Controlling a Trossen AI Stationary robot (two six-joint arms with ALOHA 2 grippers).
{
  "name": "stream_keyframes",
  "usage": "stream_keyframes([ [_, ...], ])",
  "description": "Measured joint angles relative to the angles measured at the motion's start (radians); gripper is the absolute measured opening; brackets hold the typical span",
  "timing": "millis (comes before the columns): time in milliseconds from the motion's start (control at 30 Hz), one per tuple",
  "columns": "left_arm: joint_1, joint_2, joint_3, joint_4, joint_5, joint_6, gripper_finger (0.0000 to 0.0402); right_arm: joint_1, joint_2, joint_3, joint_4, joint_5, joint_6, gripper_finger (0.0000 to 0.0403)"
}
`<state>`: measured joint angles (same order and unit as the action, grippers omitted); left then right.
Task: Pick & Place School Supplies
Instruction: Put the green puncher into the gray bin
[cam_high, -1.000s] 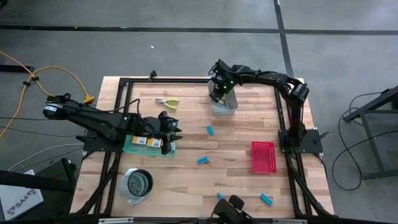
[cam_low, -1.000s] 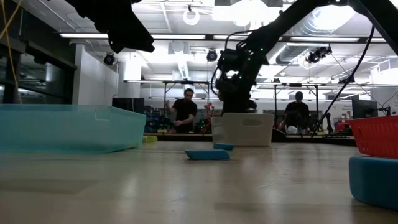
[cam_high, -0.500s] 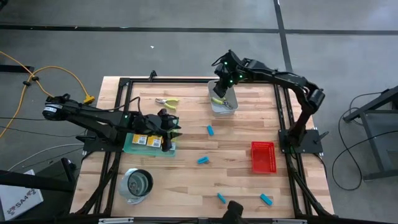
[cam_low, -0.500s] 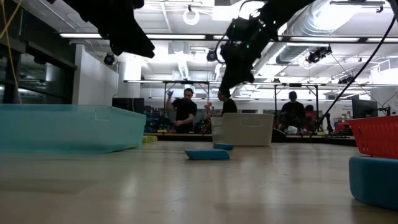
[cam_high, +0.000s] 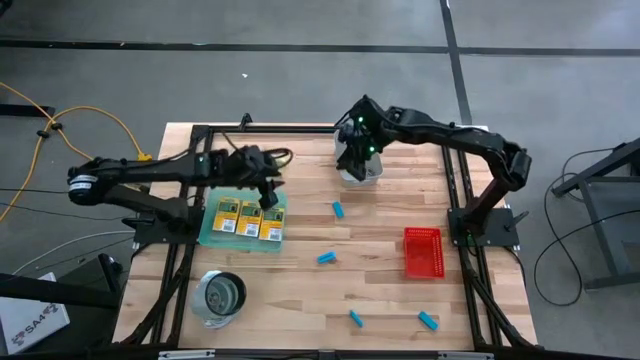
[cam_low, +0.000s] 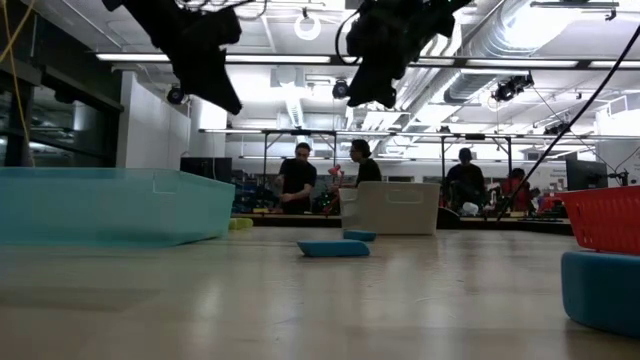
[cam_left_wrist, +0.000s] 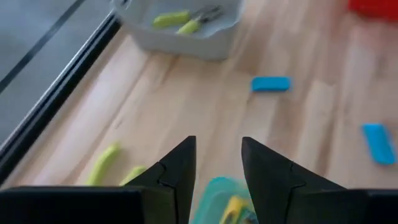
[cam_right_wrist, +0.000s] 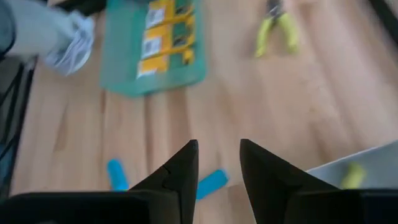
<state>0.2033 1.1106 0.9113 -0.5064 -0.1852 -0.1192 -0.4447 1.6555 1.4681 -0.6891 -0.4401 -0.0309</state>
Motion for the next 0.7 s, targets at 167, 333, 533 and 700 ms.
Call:
stream_keyframes([
  [167,0.114,0.058,0.030,-0.076,0.051,0.068,0.0116,0.062,-0.007,0.000,-0.087,-0.011,0.000,0.0109],
  [333,0.177,0.161,0.040,-0.084,0.062,0.154,0.0115,0.118,-0.012,0.000,-0.178,-0.005,0.006,0.0109],
  [533,0.188,0.277,0.047,-0.080,0.000,0.254,0.0115,0.180,-0.019,0.000,-0.235,-0.006,0.011,0.0109],
  [700,0.187,0.341,0.048,-0.087,-0.055,0.355,0.0115,0.225,-0.034,-0.001,-0.258,-0.008,0.011,0.0109],
])
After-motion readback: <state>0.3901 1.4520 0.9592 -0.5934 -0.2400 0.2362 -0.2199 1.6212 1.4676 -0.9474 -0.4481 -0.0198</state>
